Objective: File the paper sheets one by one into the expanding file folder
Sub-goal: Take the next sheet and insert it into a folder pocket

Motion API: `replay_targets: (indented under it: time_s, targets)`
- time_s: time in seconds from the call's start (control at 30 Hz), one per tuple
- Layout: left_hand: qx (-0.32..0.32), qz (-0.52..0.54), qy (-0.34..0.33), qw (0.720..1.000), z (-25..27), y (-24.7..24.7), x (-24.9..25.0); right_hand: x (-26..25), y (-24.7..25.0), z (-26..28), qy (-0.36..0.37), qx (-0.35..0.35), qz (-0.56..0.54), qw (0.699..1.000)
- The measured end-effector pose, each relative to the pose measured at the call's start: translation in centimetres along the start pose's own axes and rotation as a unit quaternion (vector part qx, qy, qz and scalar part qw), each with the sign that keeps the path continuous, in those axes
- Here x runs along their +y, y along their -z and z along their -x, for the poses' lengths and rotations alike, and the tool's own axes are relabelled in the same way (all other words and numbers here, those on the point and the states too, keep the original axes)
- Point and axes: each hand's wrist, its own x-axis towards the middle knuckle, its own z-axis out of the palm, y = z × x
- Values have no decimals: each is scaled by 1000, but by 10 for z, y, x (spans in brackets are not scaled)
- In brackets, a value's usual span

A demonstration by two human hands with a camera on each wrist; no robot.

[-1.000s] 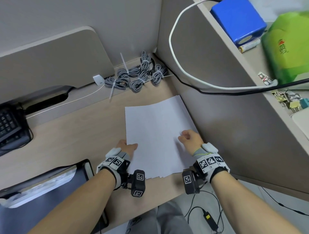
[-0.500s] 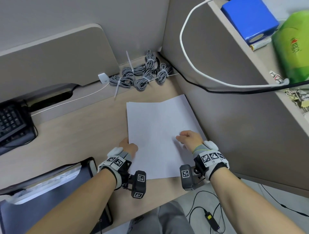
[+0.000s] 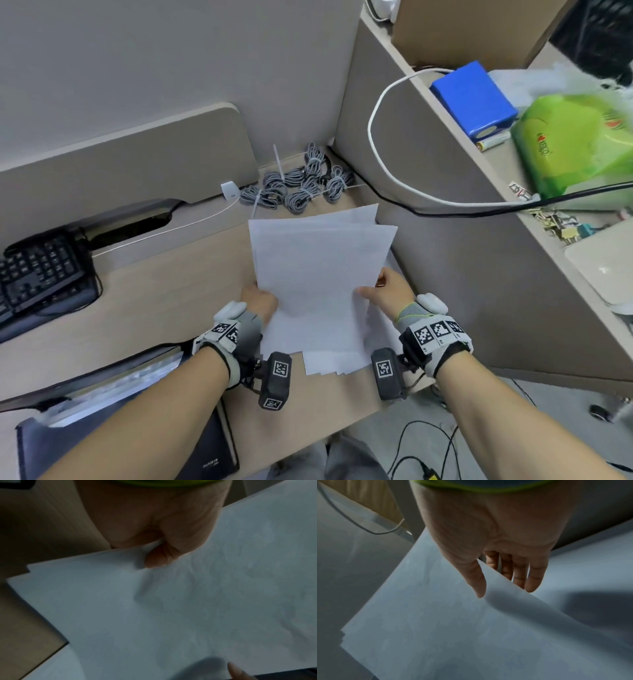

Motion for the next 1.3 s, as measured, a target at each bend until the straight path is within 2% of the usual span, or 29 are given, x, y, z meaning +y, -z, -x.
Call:
replay_targets:
  time_s: [0.1, 0.23, 0.33, 0.47, 0.57, 0.9, 1.0, 1.13, 1.3]
  targets:
    - [2, 28, -26, 999, 11, 7, 9, -15, 8, 8, 36, 26, -33, 998]
    - [22, 35, -64, 997, 25, 12, 21, -29, 19, 20, 91, -27, -31, 995]
    - [29, 21, -92, 995, 32, 15, 30, -37, 26, 29, 132, -4, -50, 990]
    - [8, 13, -130, 991, 41, 15, 43, -32, 36, 34, 174, 10, -33, 984]
    - [-32, 46, -159, 986, 49, 9, 41, -17, 38, 32, 161, 18, 5, 987]
    - [-50, 71, -82, 993, 26, -13, 36, -1, 32, 14, 120, 19, 18, 993]
    - [-59, 88, -82, 991, 25, -16, 32, 0, 29, 14, 105, 18, 6, 994]
    - [-45, 136, -78, 987, 33, 4, 25, -20, 24, 25, 136, -5, -10, 991]
    - [-3, 168, -65, 984, 48, 47, 10, -52, 5, 39, 168, -74, -19, 983]
